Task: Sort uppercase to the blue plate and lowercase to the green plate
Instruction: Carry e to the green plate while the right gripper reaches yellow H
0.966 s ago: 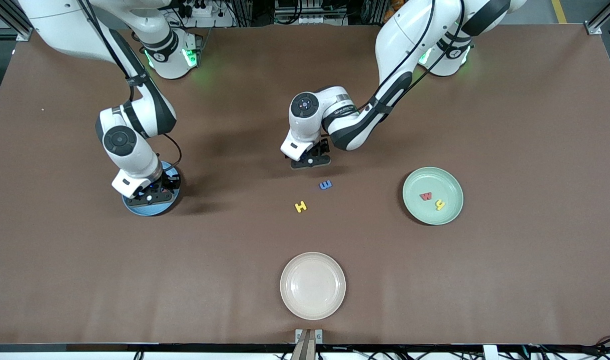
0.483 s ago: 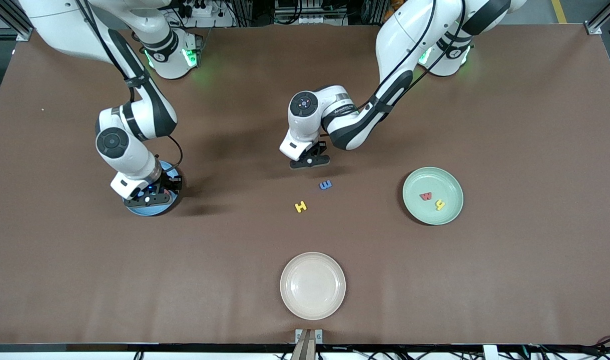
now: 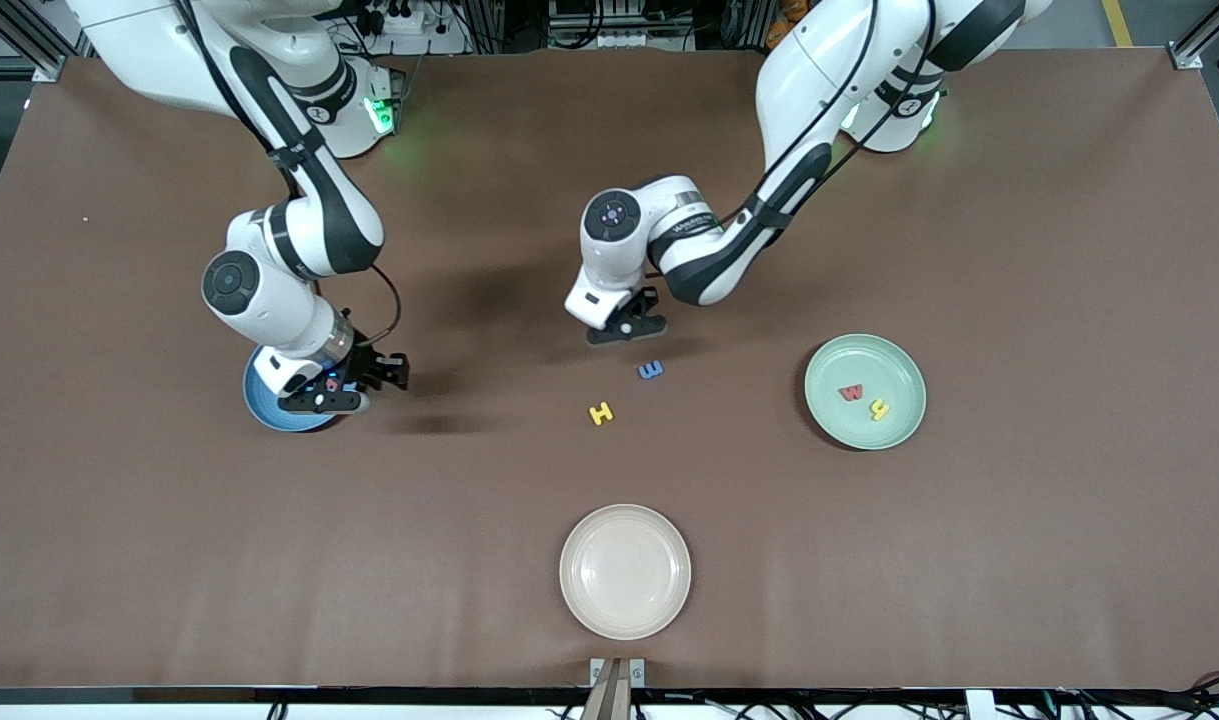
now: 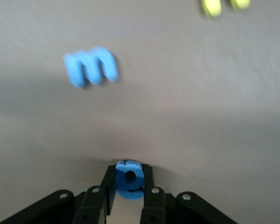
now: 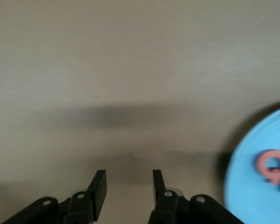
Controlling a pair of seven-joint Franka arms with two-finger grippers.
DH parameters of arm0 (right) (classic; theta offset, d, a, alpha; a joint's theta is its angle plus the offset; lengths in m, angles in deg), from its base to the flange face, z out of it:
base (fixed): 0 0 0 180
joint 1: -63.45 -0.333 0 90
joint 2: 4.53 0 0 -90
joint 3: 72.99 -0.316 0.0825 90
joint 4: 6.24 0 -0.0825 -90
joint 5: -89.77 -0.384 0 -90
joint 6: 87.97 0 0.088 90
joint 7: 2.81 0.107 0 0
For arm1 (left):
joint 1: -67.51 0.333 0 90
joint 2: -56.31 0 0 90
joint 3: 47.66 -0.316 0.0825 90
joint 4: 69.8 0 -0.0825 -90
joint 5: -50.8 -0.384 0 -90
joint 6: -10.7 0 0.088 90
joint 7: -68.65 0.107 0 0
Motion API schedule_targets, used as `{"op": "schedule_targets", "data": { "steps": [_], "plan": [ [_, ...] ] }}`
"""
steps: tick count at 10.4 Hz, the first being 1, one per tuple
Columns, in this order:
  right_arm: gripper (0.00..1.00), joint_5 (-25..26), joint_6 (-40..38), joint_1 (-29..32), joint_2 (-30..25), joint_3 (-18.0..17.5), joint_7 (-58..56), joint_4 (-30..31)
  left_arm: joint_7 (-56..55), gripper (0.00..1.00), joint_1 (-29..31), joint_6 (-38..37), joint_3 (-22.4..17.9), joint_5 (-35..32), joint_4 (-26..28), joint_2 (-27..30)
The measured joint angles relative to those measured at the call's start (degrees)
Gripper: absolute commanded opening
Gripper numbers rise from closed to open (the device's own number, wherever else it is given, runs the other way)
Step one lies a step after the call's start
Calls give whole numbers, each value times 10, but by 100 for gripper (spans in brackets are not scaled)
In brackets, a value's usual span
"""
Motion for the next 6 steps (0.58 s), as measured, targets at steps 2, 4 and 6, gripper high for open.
{"op": "schedule_targets", "data": {
  "steps": [2,4,6],
  "plan": [
    [49,-33,0,-8,0,-4,2,-7,-1,0,53,-42,-1,0,-4,33],
    [50,-84,4,-17,0,-6,4,-13,9,0,113,-94,0,0,0,69],
    [52,-122,35,-55,4,-14,48,-28,43,0,165,-113,1,0,30,95]
  ]
}}
